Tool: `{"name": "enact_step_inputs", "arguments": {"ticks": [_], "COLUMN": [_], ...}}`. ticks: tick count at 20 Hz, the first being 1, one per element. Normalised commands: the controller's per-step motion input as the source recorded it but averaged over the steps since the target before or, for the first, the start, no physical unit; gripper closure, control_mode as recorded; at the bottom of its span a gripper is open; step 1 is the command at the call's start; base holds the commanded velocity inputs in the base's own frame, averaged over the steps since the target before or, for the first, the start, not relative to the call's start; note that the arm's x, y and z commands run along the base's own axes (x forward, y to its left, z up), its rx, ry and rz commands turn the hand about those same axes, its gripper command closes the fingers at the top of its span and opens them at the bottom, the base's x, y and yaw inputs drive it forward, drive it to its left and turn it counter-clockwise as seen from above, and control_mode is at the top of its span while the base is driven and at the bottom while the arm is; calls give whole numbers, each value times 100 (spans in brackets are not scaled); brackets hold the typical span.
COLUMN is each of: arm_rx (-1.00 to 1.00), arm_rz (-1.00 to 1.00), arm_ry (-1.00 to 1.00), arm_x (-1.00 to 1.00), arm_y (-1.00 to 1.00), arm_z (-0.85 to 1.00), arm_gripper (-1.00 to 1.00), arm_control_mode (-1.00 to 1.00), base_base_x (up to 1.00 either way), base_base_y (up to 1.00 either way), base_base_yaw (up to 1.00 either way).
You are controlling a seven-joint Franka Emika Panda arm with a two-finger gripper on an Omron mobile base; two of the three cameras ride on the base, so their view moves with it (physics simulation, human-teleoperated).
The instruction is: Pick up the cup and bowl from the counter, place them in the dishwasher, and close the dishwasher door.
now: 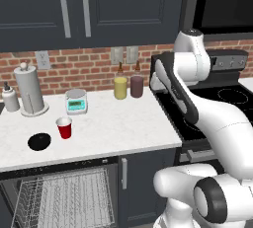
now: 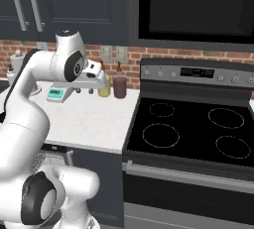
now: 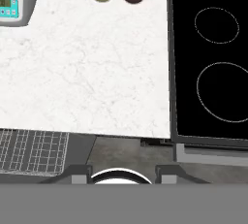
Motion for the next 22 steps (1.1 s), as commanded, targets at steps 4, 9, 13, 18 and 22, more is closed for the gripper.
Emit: {"name": "enact_step_inputs", "arguments": {"ticks": [4,9,13,18,22], "arm_rx": [1,4,0,-14,0], "arm_rz": [0,3,5,2,0], "arm_ry": [0,-9,-12,-3,0], "arm_x": [-4,-75,-84,-36,0], "arm_y": [-4,-10,6,22,0], "arm_z": [0,0,-4,-10,0], "arm_gripper": [-100,-100,-100,-100,-100], "arm_control_mode": [-100,-100,-100,-100,100], "base_base_x": [0,0,0,0,-6], "base_base_y": [0,0,0,0,15], "base_base_yaw": [0,0,0,0,8]}}
